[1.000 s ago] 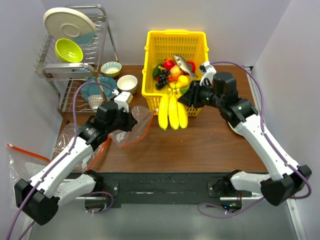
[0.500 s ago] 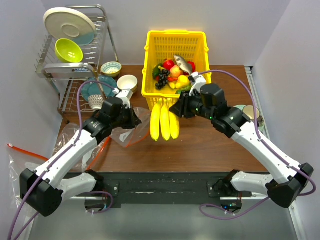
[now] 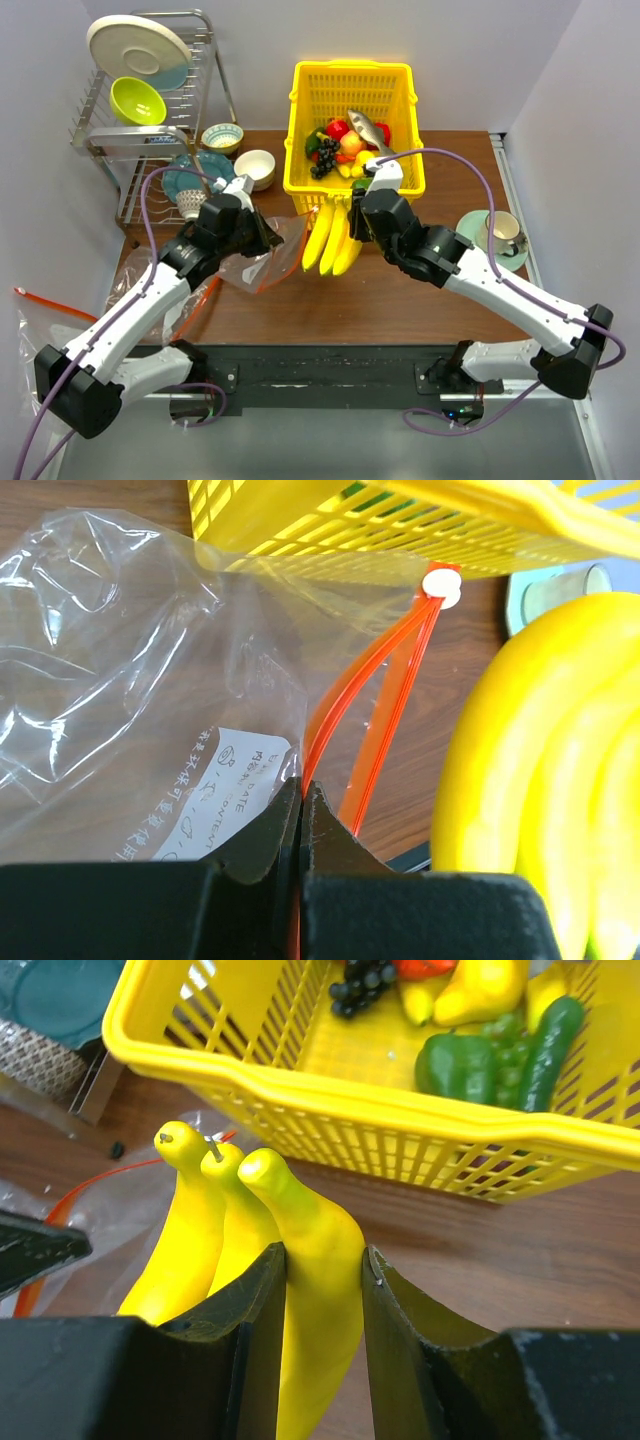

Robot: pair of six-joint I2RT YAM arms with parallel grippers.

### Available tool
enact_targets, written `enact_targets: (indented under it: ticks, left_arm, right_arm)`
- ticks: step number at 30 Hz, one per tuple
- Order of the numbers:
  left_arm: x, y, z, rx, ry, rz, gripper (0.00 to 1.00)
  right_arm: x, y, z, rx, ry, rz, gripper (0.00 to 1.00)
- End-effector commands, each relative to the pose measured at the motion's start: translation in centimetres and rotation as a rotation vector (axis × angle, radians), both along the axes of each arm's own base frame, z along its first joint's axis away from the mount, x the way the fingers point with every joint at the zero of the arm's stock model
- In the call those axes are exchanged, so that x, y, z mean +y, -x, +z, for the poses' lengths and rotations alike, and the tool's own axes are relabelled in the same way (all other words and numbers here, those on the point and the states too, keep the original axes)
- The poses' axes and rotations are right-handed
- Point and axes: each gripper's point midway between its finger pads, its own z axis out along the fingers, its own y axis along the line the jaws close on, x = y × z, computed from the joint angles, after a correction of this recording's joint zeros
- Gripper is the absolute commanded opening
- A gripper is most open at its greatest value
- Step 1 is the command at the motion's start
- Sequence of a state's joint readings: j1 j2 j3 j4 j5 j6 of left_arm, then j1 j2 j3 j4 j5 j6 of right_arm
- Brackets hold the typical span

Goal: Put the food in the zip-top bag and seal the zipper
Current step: Place the fake fruit in the zipper food storage bag.

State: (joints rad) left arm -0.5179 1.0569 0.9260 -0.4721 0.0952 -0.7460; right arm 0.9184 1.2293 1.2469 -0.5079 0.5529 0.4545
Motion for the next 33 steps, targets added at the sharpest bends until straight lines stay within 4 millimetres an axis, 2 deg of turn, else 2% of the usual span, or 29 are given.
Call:
enact_targets:
  ticks: [1,8,12,20,24,25,27,28,30,31,33]
  left_arm:
    - [-0.7,-1.1,3.8,-0.086,0.100,0.051,0.00]
    - [-1.3,-1.2,4.1,-0.092,0.134,0.081,0.00]
    - [-1.7,-1.0,4.2,-0.090,0.160,0.084,0.00]
    - [-2.3,-0.8,4.4,-0.094,0.196,0.087,0.00]
    - [-3.2,-0.3,4.2,-0.078,0.236,0.065,0.00]
    - [-3.5,-0.2,3.9,-0.075,0.249,0.061,0.00]
    - [-4.1,0.1,4.3,-0.077,0.287,0.046,0.00]
    - [-4.3,0.3,4.0,-0.072,0.292,0.041,0.00]
    - [-4.7,0.6,4.2,-0.080,0.304,0.033,0.00]
    - [-4.8,0.7,4.1,-0.088,0.307,0.034,0.00]
    - [-4.9,0.9,4.5,-0.101,0.320,0.037,0.00]
  right_arm:
    - [-1.0,-1.7,4.3,-0.138,-0.046,-0.161,0.00]
    - [-0.4,-1.6,5.2,-0.187,-0.006,-0.253,0.00]
    - [0.3,-1.5,4.6,-0.212,0.064,-0.310,0.00]
    - [1.7,-0.1,4.7,-0.308,0.156,-0.421,0.00]
    - [1.9,0.4,4.7,-0.338,0.193,-0.472,0.00]
    - [2.5,0.4,4.7,-0.338,0.171,-0.476,0.00]
    - [2.4,0.7,4.7,-0.352,0.193,-0.491,0.00]
    - [2.7,0.7,4.9,-0.354,0.149,-0.504,0.00]
    - [2.5,0.9,3.9,-0.330,0.166,-0.497,0.00]
    - [3.2,1.0,3.6,-0.296,0.094,-0.494,0.00]
    - [3.7,1.2,3.3,-0.269,0.068,-0.476,0.00]
